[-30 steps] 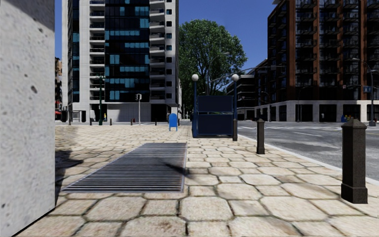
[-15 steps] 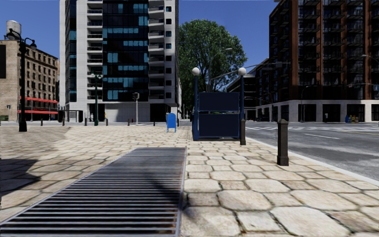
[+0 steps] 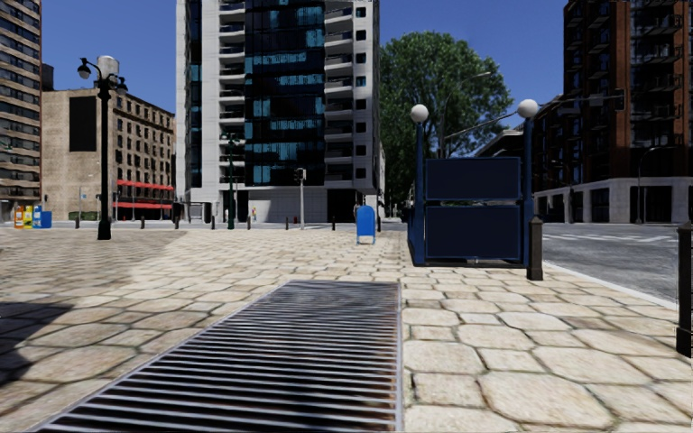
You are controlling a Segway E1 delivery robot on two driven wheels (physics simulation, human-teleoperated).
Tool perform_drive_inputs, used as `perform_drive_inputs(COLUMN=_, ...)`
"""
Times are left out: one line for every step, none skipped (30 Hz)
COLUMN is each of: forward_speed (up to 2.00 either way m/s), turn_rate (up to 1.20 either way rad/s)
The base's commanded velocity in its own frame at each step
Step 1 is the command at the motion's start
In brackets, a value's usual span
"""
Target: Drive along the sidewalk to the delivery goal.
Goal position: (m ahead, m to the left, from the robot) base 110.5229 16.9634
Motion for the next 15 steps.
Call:
perform_drive_inputs(forward_speed=2.0, turn_rate=0.49)
perform_drive_inputs(forward_speed=2.0, turn_rate=0.39)
perform_drive_inputs(forward_speed=2.0, turn_rate=0.23)
perform_drive_inputs(forward_speed=2.0, turn_rate=0.12)
perform_drive_inputs(forward_speed=2.0, turn_rate=0.06)
perform_drive_inputs(forward_speed=2.0, turn_rate=0.01)
perform_drive_inputs(forward_speed=2.0, turn_rate=0.01)
perform_drive_inputs(forward_speed=2.0, turn_rate=0.0)
perform_drive_inputs(forward_speed=2.0, turn_rate=0.0)
perform_drive_inputs(forward_speed=2.0, turn_rate=0.0)
perform_drive_inputs(forward_speed=2.0, turn_rate=0.0)
perform_drive_inputs(forward_speed=2.0, turn_rate=0.0)
perform_drive_inputs(forward_speed=2.0, turn_rate=0.0)
perform_drive_inputs(forward_speed=2.0, turn_rate=0.0)
perform_drive_inputs(forward_speed=2.0, turn_rate=0.0)
